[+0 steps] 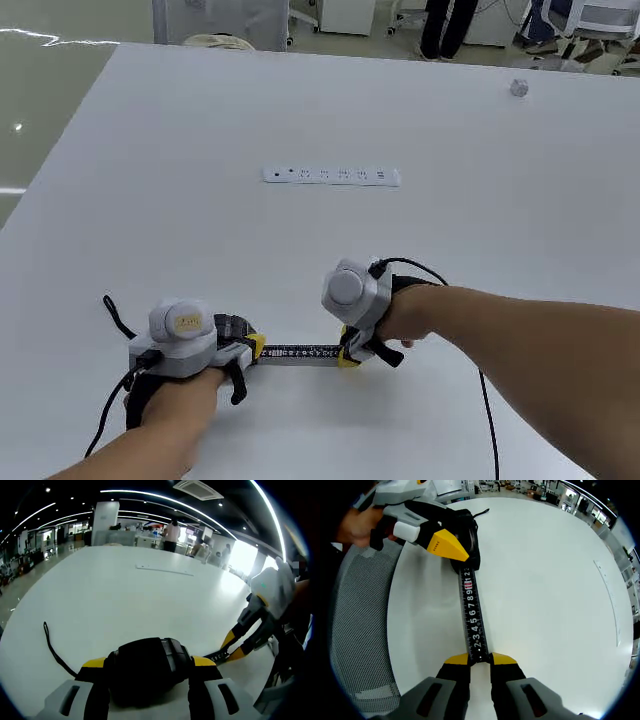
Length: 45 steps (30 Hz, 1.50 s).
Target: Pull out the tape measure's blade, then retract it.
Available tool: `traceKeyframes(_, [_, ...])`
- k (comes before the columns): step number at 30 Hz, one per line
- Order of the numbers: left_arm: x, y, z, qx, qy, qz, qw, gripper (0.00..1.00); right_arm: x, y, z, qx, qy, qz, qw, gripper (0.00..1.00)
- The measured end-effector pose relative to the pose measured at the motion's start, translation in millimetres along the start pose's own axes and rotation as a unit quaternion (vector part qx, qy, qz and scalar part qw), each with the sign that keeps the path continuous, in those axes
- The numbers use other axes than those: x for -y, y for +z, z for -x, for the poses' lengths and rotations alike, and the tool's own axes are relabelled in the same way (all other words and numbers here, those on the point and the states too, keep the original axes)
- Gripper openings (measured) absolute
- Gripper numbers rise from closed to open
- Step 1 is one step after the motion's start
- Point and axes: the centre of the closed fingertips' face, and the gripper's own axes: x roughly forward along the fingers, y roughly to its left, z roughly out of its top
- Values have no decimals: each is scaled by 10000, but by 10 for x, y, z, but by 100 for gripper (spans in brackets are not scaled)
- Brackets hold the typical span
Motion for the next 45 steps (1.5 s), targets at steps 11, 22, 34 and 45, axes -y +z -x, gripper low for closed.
traceKeyframes(11, [-2, -2, -1, -8, -1, 3, 10000, 60, -12, 62, -28, -22, 7, 121, 9999, 14])
traceKeyframes(22, [-4, -1, -3, -8, 1, 4, 10000, 60, -20, 113, -33, 13, 32, 195, 9998, 13])
traceKeyframes(34, [-5, -6, -4, -12, 9, 18, 10000, 60, -14, 165, -43, 70, 58, 190, 9998, 13])
traceKeyframes(45, [-6, -8, -2, -16, 29, 34, 10000, 60, -38, 246, -65, 142, 66, 236, 9996, 13])
